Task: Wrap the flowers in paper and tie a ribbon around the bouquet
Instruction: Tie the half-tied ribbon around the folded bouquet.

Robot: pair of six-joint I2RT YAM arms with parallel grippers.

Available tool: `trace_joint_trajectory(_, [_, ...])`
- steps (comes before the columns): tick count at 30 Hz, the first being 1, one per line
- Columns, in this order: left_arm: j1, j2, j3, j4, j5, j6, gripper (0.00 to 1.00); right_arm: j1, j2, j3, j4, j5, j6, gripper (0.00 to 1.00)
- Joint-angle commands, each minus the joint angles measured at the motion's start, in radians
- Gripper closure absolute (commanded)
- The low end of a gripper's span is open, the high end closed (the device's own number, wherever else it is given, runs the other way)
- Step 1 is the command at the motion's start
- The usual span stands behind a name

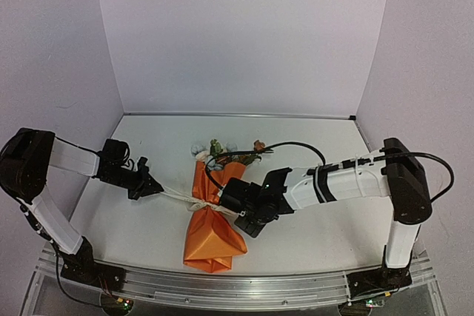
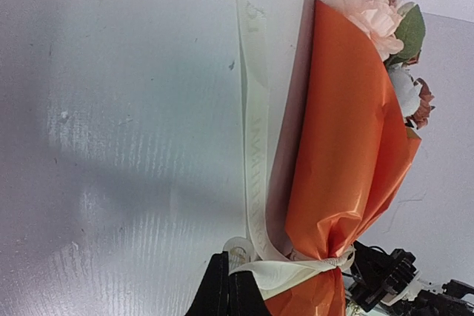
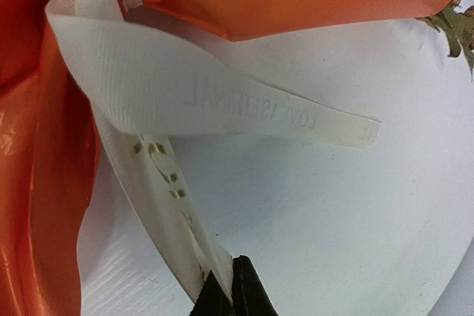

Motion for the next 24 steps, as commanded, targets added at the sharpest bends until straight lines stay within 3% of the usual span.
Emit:
trace_joint_trajectory(1, [0.007, -0.051, -0.004, 0.083, -0.112, 0.000, 1.00, -0.040, -0.059, -0.042, -0.130, -0.168, 0.125, 0.81])
trace_joint_trajectory(4, [-0.006, -0.071, -0.001, 0.083, -0.113, -0.004, 0.98, -0.060, -0.095, -0.058, -0.109, -0.224, 0.155, 0.64])
trace_joint_trajectory(14, [-0.090, -0.123, 0.095, 0.047, -0.112, 0.029, 0.55, -0.139, -0.222, -0.122, -0.001, -0.504, 0.227, 0.32])
trace_joint_trajectory(16, [-0.100, -0.126, 0.102, 0.048, -0.111, 0.033, 0.47, -0.163, -0.225, -0.129, 0.001, -0.505, 0.280, 0.30])
trace_joint_trajectory(24, [-0.106, -0.117, 0.118, 0.064, -0.108, 0.029, 0.38, -0.222, -0.255, -0.188, 0.013, -0.465, 0.422, 0.27])
